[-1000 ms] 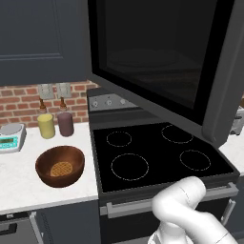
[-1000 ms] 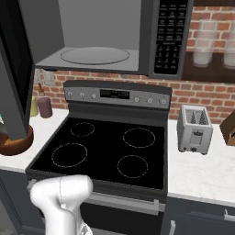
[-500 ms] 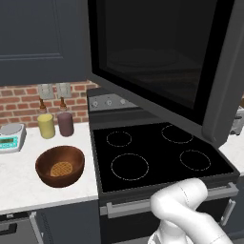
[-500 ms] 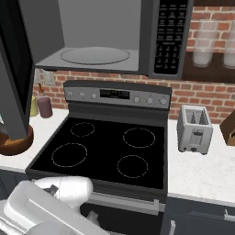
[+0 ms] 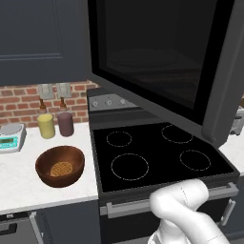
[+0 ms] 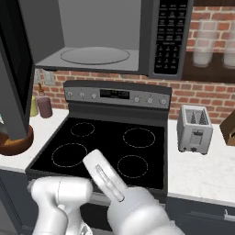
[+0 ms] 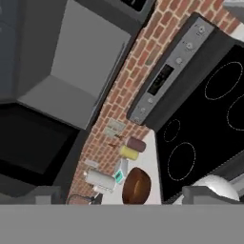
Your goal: Open the microwave, place the bowl with waffle inside the microwave, then close the microwave door and turn it on.
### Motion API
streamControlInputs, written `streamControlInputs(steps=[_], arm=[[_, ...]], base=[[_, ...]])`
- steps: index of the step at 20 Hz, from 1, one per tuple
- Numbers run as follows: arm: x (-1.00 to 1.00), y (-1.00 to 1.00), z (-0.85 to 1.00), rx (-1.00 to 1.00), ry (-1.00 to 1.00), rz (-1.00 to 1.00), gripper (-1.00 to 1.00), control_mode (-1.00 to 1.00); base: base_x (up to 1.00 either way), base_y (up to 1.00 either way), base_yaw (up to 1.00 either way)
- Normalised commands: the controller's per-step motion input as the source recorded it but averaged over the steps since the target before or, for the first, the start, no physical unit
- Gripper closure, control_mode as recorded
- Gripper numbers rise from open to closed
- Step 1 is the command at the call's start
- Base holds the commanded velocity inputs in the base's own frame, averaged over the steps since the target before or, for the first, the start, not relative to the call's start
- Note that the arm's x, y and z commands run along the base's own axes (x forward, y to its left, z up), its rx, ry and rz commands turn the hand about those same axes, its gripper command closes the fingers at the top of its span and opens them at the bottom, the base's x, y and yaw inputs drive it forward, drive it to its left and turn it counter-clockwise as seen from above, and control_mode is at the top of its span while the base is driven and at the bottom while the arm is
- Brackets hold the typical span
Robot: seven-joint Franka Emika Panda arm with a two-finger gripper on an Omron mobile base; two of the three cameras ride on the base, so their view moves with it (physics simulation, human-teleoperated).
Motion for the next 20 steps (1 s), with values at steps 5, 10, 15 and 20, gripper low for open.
streamControlInputs(steps=[5, 10, 15, 20], arm=[[1.0, 0.51, -0.17, 0.29, 0.0, 0.15, -1.0, -1.0], [0.78, 0.36, 0.0, 0.25, -0.01, 0.11, -1.0, -1.0], [0.7, 0.01, 0.0, 0.16, 0.01, 0.14, -1.0, -1.0], [0.92, 0.21, 0.0, 0.01, 0.23, 0.26, -1.0, -1.0]], base=[[0.0, 0.0, 0.0], [0.0, 0.0, 0.0], [0.0, 0.0, 0.0], [0.0, 0.0, 0.0]])
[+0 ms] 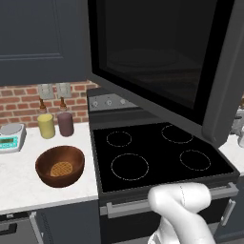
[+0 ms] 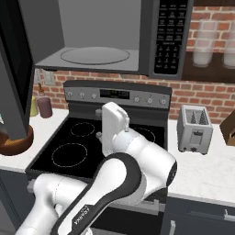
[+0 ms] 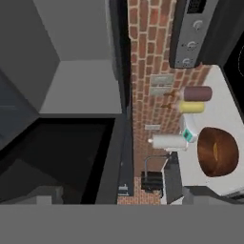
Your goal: Open the microwave, place the bowl with waffle inside the microwave, then close the microwave door and turn it on.
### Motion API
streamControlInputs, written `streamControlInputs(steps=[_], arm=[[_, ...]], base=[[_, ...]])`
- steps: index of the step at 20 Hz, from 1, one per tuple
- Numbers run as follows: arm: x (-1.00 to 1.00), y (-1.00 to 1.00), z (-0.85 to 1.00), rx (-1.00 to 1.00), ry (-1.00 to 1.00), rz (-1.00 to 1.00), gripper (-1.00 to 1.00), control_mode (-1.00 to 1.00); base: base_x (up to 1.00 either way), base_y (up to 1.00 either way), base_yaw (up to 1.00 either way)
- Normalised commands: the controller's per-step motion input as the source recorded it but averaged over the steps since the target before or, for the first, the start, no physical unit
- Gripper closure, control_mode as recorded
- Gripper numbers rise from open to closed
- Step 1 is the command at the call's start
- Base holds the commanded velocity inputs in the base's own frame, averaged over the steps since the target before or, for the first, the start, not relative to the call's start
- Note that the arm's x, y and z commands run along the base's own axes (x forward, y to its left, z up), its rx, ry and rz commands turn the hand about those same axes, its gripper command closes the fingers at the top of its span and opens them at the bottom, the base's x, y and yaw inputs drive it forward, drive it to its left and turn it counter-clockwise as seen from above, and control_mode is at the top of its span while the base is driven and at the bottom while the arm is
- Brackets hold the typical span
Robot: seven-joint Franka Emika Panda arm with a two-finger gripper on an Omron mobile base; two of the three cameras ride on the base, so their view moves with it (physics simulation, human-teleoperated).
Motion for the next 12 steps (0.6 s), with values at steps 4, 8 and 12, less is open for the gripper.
streamControlInputs(steps=[4, 8, 12], arm=[[0.55, 0.27, 0.02, 0.0, 0.18, 0.36, -1.0, -1.0], [0.16, 0.38, 0.02, 0.0, 0.1, 0.38, -1.0, -1.0], [0.39, 0.37, 0.0, 0.0, 0.12, 0.39, -1.0, -1.0]], base=[[0.0, 0.0, 0.0], [0.0, 0.0, 0.0], [0.0, 0.0, 0.0]])
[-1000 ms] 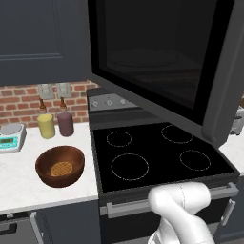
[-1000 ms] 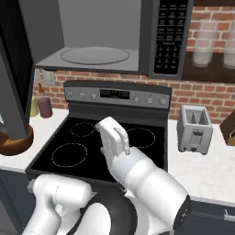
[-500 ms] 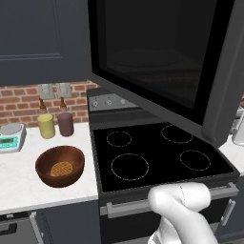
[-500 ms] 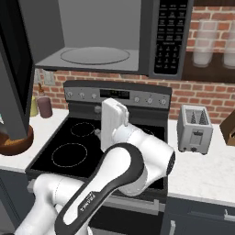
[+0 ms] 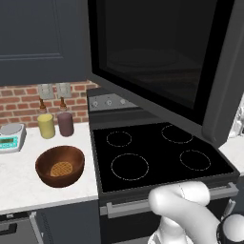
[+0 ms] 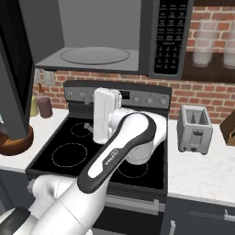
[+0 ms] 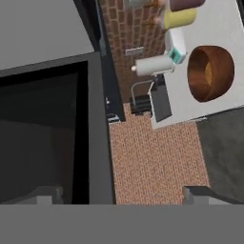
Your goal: Open the microwave, place the bowl with waffle inside the microwave, then close the microwave door and turn it on.
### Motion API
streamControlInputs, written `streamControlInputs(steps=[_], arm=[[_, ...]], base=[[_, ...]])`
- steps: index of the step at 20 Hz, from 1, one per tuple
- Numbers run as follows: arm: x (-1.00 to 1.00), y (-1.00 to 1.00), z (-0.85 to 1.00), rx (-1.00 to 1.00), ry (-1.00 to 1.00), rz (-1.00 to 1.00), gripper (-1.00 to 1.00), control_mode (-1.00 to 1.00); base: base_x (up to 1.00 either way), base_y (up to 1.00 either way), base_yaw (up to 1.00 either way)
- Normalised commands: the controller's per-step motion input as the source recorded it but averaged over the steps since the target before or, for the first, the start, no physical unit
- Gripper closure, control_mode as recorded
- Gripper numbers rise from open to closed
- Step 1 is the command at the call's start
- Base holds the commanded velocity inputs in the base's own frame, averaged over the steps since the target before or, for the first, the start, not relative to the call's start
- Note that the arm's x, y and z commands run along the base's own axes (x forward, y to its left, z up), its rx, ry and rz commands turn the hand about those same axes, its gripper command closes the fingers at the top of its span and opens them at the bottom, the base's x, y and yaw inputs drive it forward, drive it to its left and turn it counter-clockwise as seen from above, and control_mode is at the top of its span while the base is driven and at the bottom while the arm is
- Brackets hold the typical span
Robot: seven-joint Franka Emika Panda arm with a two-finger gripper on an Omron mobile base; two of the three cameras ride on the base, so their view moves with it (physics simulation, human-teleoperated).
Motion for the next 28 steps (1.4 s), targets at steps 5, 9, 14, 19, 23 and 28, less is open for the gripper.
streamControlInputs(steps=[5, 9, 14, 19, 23, 28], arm=[[0.41, 0.62, 0.0, 0.0, 0.08, 0.33, -1.0, -1.0], [0.05, 0.98, 0.01, 0.0, 0.01, 0.26, -1.0, -1.0], [-0.02, 0.92, 0.22, 0.0, 0.0, 0.24, -1.0, -1.0], [-0.22, 0.91, 0.34, 0.0, -0.01, 0.2, -1.0, -1.0], [-0.29, 1.0, 0.33, 0.0, -0.01, 0.16, -1.0, -1.0], [-0.4, 1.0, 0.33, 0.0, -0.01, 0.14, -1.0, -1.0]], base=[[0.0, 0.0, 0.0], [0.0, 0.0, 0.0], [0.0, 0.0, 0.0], [0.0, 0.0, 0.0], [0.0, 0.0, 0.0], [0.0, 0.0, 0.0]])
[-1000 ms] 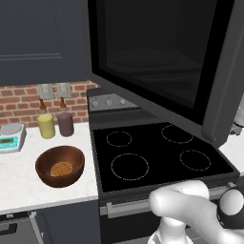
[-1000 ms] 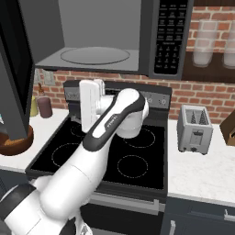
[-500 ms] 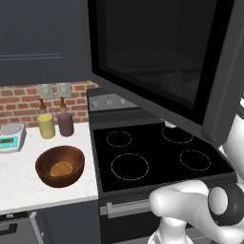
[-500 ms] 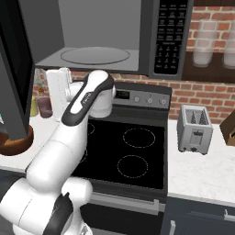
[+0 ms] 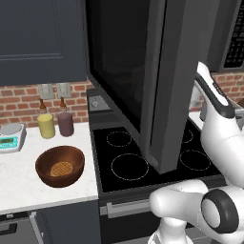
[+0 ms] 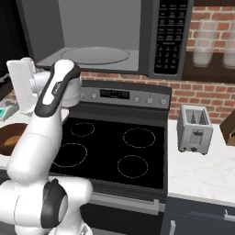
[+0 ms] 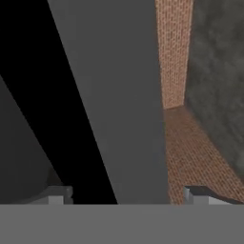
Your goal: Open the microwave, place the bowl with waffle inside the microwave, then close the microwave door and turn it on.
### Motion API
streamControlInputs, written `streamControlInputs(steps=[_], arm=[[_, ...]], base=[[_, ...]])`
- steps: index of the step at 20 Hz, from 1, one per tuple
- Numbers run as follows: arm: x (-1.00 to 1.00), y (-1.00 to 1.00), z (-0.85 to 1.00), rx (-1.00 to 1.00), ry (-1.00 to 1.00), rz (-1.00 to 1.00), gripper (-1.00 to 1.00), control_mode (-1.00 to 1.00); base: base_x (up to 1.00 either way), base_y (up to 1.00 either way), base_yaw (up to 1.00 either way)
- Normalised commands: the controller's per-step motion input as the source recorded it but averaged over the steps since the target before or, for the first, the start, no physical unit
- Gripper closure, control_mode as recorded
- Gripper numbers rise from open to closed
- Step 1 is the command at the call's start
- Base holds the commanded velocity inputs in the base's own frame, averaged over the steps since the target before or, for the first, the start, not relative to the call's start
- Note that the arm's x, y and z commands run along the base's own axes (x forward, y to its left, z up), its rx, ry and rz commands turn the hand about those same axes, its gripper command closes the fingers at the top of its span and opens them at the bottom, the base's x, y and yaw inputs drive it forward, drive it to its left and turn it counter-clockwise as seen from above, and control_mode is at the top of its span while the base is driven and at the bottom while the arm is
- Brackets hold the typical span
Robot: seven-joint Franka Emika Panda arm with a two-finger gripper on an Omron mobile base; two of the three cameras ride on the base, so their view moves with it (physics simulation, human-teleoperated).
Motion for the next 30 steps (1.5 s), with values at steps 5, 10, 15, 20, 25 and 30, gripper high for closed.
streamControlInputs(steps=[5, 10, 15, 20, 25, 30], arm=[[-0.28, 1.0, 0.22, -0.01, -0.05, 0.06, -1.0, -1.0], [-0.33, -0.15, 0.08, 0.0, -0.13, -0.12, -1.0, -1.0], [-0.57, -1.0, -0.11, 0.0, -0.13, -0.24, -1.0, -1.0], [-0.53, -0.97, -0.6, -0.09, -0.11, -0.41, -1.0, -1.0], [-0.02, -0.55, -0.75, -0.28, -0.23, -0.46, -1.0, -1.0], [0.43, -0.18, -0.39, -0.23, -0.1, -0.33, -1.0, -1.0]], base=[[0.0, 0.0, 0.0], [0.0, 0.0, 0.0], [0.0, 0.0, 0.0], [0.0, 0.0, 0.0], [0.0, 0.0, 0.0], [0.0, 0.0, 0.0]])
